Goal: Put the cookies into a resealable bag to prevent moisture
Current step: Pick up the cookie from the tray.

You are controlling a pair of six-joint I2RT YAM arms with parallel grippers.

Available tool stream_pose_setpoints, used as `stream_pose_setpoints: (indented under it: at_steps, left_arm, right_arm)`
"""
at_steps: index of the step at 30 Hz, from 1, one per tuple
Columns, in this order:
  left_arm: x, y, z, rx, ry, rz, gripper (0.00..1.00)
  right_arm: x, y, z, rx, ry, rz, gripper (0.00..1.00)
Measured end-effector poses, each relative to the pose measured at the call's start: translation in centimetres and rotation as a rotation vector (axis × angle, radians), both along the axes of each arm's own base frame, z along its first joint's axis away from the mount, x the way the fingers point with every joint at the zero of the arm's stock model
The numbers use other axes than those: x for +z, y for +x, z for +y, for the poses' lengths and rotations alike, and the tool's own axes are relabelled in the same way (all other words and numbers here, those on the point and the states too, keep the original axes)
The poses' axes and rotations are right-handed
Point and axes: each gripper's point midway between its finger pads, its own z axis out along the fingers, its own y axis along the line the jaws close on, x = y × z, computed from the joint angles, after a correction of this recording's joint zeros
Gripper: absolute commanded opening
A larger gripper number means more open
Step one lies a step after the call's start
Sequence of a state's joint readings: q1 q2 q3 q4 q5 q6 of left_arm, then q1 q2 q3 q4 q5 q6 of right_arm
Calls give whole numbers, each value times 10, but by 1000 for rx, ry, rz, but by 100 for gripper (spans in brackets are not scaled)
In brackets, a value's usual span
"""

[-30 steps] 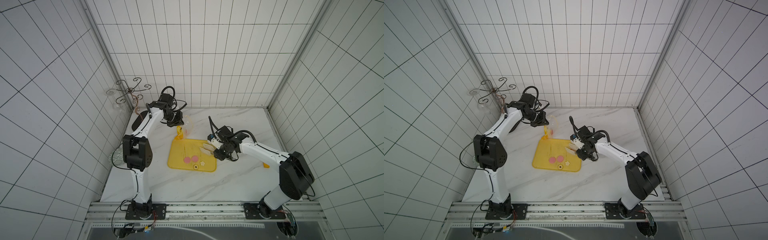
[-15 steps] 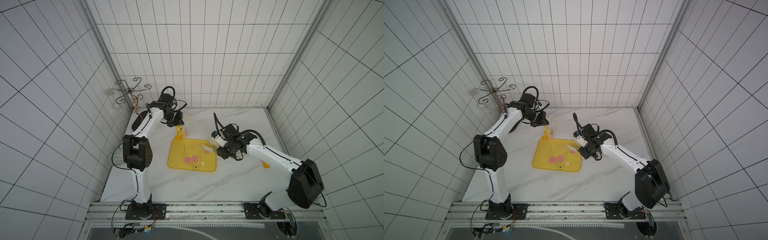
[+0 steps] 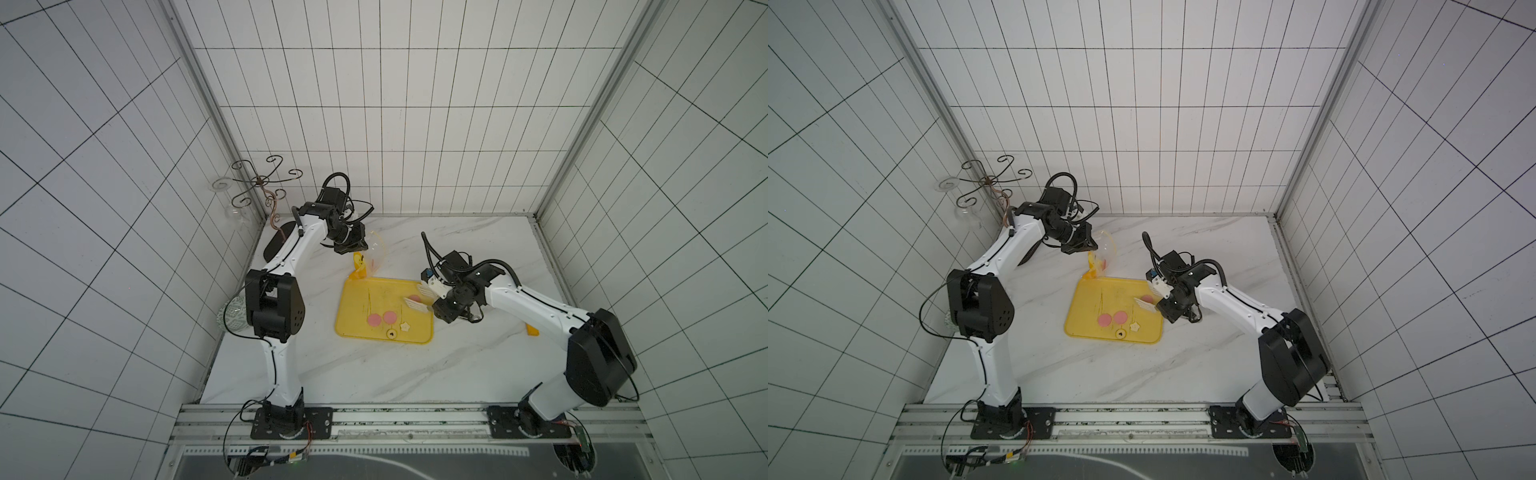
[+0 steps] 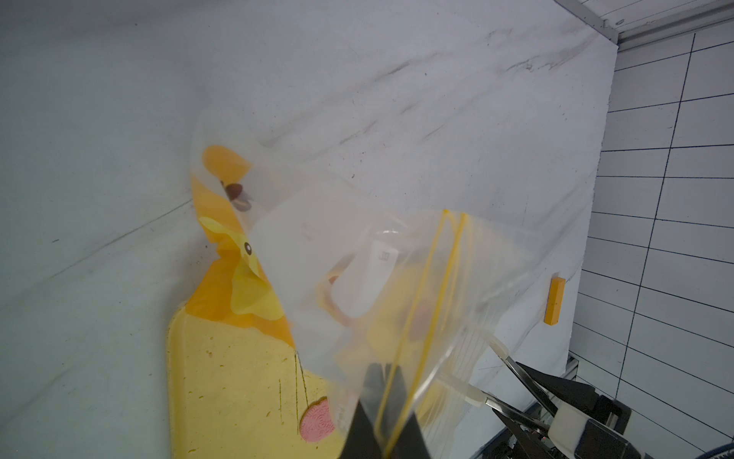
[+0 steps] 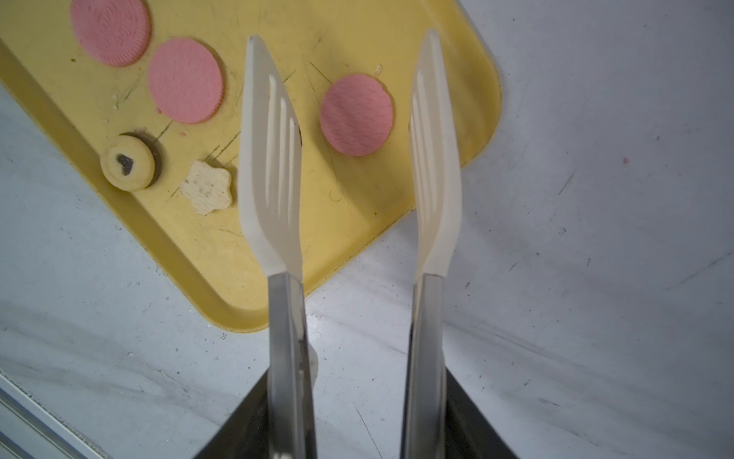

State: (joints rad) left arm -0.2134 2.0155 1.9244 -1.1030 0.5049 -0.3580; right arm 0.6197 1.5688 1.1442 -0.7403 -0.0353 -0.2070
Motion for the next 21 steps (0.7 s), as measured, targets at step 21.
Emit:
stream_pose_setpoints:
  at_steps: [21]
  left_arm:
    - [-6,-2,1,0,3,15,0]
  right_arm:
    - [-13,5,5,10,-18,32,50]
